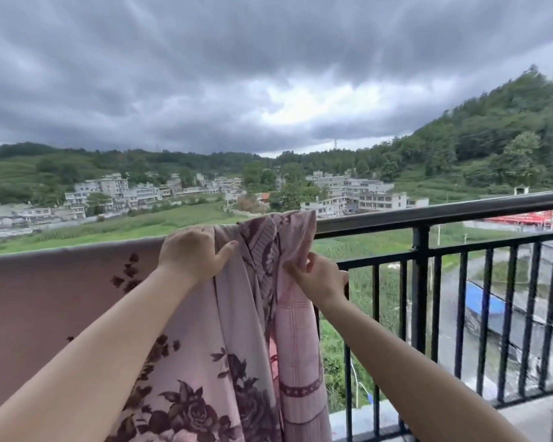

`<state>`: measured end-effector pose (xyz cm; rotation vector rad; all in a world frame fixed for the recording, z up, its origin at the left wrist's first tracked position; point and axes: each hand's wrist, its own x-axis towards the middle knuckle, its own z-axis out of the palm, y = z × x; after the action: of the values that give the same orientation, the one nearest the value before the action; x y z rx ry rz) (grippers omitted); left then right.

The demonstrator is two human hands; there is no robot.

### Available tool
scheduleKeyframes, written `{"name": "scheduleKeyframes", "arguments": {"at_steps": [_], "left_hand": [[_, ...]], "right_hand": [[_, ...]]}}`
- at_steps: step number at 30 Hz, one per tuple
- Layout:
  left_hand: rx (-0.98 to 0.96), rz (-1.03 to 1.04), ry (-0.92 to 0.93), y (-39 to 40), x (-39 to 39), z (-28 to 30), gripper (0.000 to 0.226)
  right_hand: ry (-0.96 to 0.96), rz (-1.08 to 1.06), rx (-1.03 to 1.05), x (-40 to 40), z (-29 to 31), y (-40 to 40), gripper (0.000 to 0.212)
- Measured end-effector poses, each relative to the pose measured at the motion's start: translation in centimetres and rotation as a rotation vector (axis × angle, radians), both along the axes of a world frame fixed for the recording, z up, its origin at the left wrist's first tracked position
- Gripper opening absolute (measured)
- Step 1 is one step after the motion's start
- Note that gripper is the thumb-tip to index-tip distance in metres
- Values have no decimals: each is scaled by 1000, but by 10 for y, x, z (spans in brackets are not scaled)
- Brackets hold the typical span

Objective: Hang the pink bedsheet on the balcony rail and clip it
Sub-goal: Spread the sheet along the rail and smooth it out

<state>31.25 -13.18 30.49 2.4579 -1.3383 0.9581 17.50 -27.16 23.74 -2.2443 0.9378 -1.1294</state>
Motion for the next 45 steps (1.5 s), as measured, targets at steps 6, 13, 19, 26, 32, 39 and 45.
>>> {"name": "scheduleKeyframes", "arguments": {"at_steps": [6, 13, 19, 26, 32, 39, 45], "left_hand": [[83, 94, -37, -5, -6, 6, 57], [70, 48, 8, 1, -2, 0, 59], [18, 73, 14, -3, -2, -6, 72], [-31, -85, -15, -55, -38, 15, 58], [-39, -197, 269, -103, -29, 58, 21], [-515, -72, 226, -213, -6, 111, 24], [327, 18, 443, -256, 6, 89, 34]], "right_hand": [[-41, 74, 117, 15, 17, 4, 40], [-20, -136, -194, -3, 41, 24, 36], [-13, -311, -366, -55, 124, -23, 40], [13, -389, -420, -36, 175, -88, 37], [87, -353, -485, -3, 196, -161, 17], [36, -416, -547, 27, 233, -250, 11], [938, -76, -356, 26, 199, -286, 24]]}}
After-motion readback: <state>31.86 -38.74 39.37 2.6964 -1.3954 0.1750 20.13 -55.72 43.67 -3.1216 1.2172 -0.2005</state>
